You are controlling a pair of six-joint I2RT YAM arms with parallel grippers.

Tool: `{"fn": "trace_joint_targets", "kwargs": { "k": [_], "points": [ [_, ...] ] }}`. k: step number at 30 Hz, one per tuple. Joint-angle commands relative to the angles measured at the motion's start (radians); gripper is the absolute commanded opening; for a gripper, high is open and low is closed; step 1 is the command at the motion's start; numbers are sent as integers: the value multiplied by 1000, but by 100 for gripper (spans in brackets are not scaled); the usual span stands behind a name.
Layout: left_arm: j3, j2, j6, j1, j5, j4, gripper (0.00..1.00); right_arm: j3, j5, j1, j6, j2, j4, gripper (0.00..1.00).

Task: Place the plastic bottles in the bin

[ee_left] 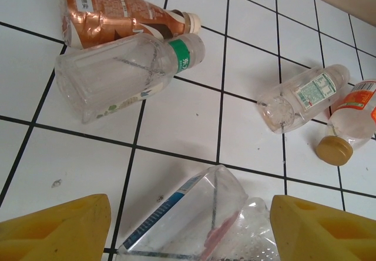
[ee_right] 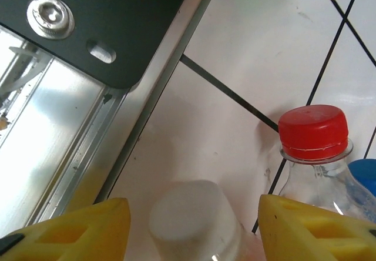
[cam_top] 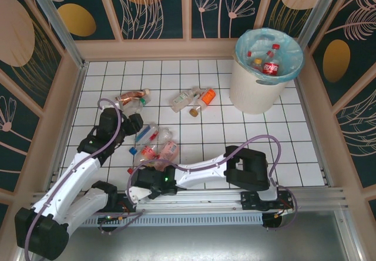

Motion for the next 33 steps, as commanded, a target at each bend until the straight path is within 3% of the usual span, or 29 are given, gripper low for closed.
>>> {"fn": "trace_joint_targets", "kwargs": {
  "k": [1,21,29,33],
  "points": [
    [17,-15,34,7,-14,-24,72,46,29,9,-35,29,-43,57],
    [53,-44,52,7,1,-39,73,101,75,4,45,-15,-162,20],
    [195,-49,141,7,-15,-45,69,93,149,-75,274,-243,-192,17],
    [281,2,159,6,83,14,65,95,194,-163,384,-391,-173,16]
  ]
}}
